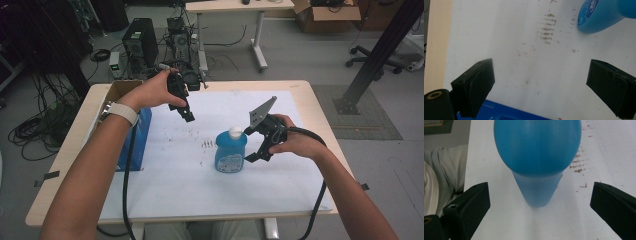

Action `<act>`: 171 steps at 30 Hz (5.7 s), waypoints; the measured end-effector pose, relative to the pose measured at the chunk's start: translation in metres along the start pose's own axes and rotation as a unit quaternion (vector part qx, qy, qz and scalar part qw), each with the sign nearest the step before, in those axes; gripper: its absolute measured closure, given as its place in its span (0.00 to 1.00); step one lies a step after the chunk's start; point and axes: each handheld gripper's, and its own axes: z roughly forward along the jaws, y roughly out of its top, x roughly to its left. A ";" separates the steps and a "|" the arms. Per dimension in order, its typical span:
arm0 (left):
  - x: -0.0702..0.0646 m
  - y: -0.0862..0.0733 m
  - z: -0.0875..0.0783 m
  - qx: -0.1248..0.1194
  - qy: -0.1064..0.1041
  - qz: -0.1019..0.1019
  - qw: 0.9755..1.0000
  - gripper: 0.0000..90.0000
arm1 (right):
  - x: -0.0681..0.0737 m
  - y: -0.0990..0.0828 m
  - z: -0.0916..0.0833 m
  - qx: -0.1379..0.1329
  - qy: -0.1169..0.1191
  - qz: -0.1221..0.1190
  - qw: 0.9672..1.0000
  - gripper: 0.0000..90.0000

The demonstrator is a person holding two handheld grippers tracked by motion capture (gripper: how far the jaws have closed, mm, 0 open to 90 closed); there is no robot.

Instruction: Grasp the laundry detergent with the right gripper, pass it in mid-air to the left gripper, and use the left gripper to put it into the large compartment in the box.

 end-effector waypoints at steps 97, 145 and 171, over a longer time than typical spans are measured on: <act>0.001 -0.004 0.012 0.007 -0.006 -0.010 1.000 0.10 | 0.003 -0.025 0.053 -0.163 -0.003 0.010 0.987 0.11; 0.000 -0.006 0.011 0.005 -0.005 -0.010 1.000 0.11 | 0.001 -0.028 0.048 -0.184 0.005 -0.004 0.983 0.46; -0.027 -0.006 -0.014 -0.019 -0.033 0.024 0.999 0.10 | 0.010 -0.010 0.014 -0.196 -0.002 -0.017 0.981 0.49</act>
